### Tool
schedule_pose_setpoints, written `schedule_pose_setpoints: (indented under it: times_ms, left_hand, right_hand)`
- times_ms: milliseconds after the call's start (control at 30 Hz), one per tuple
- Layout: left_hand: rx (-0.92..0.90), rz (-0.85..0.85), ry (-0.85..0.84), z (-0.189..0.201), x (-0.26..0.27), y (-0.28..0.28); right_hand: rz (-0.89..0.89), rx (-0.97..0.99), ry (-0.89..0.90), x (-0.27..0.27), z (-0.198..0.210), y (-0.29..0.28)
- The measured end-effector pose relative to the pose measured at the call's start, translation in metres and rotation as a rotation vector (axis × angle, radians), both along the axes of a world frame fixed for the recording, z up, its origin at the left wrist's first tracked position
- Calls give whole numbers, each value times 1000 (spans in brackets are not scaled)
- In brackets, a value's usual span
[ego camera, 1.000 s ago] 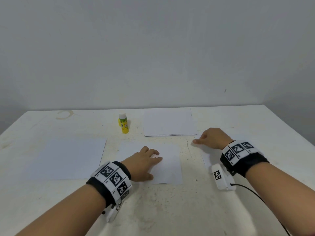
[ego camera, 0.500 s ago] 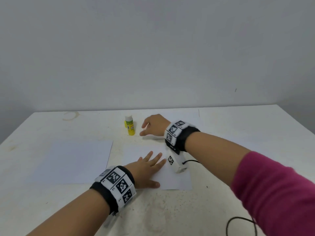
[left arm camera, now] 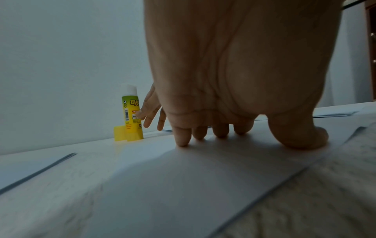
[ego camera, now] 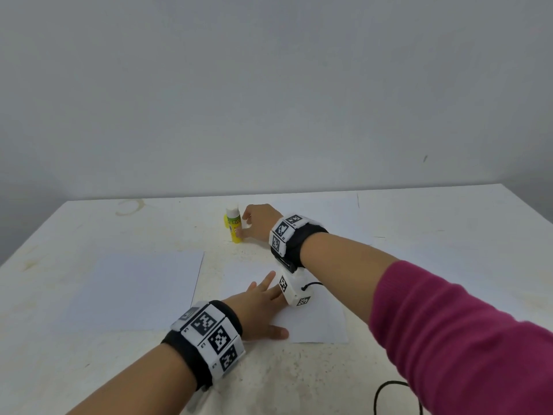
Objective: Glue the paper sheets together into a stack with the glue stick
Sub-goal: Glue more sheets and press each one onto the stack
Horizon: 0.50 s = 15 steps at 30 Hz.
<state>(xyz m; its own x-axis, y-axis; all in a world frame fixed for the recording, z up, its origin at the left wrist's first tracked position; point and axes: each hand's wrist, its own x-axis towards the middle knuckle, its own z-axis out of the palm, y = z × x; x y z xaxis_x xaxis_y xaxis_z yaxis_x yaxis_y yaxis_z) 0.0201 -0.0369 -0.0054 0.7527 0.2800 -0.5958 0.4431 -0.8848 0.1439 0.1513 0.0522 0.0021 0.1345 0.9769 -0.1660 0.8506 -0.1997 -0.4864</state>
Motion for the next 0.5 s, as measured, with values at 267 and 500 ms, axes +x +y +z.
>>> schedule_pose_setpoints:
  times_ms: [267,500]
  left_hand:
    - [9,35,5,7,0,-4]
    - [33,-24,-18,-13,-2,8]
  right_hand:
    - [33,-22,4,-3,9,1]
    - [-19,-69,425,48,48,-55]
